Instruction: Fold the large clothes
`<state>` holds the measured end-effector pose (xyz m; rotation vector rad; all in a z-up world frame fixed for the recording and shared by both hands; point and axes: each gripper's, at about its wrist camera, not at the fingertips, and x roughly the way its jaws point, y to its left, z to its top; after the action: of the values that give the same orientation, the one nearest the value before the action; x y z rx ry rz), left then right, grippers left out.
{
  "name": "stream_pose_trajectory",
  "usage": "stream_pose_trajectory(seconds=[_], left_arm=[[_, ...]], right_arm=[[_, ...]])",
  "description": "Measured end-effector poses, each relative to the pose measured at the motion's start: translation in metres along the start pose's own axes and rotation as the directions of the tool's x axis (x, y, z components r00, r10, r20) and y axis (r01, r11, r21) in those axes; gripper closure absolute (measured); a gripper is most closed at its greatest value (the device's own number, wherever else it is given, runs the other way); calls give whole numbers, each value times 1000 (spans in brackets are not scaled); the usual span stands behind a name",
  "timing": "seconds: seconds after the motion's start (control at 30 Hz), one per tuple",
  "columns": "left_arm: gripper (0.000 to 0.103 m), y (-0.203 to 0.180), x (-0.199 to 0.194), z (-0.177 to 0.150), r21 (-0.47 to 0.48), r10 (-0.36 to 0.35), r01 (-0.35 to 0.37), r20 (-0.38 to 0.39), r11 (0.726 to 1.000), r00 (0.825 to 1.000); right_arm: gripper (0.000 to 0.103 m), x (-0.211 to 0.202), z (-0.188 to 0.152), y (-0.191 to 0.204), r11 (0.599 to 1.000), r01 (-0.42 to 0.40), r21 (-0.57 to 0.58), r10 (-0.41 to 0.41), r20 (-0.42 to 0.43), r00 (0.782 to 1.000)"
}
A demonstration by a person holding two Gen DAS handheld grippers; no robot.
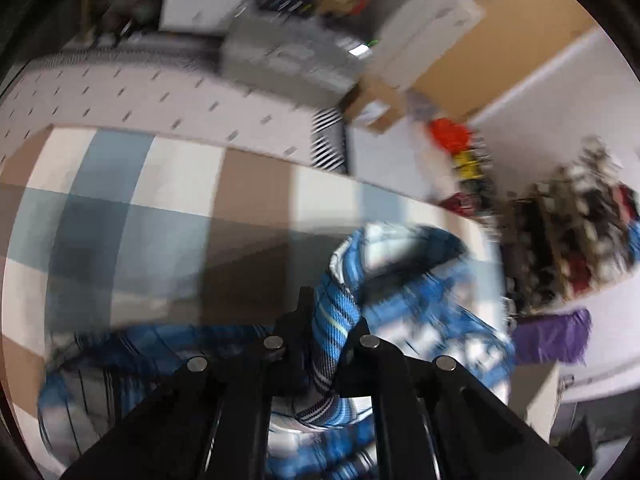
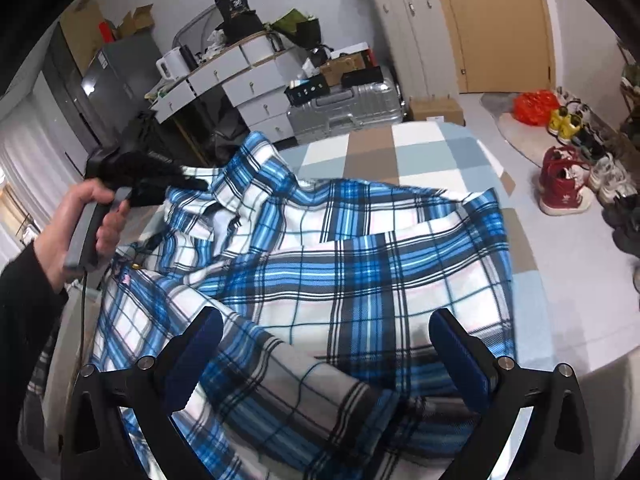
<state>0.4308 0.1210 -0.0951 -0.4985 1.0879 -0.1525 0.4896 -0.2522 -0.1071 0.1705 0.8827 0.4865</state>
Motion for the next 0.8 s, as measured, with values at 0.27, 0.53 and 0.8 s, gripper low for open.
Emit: stream_pose_trajectory(seconds=[0.27, 0.53, 0.8], left_arm=[[100, -38, -68, -93, 308, -40, -2, 128, 951, 991], [100, -17, -50, -82, 277, -65, 31, 115, 960, 991], [100, -19, -56, -84, 269, -115, 84, 101, 960, 988]], right_arm=[[0, -31, 42, 56, 992, 84, -94, -76, 90, 993], [0, 47, 65, 119, 942, 158, -296, -193, -91, 977], [13, 114, 53, 123, 855, 333, -397, -403, -106, 909]])
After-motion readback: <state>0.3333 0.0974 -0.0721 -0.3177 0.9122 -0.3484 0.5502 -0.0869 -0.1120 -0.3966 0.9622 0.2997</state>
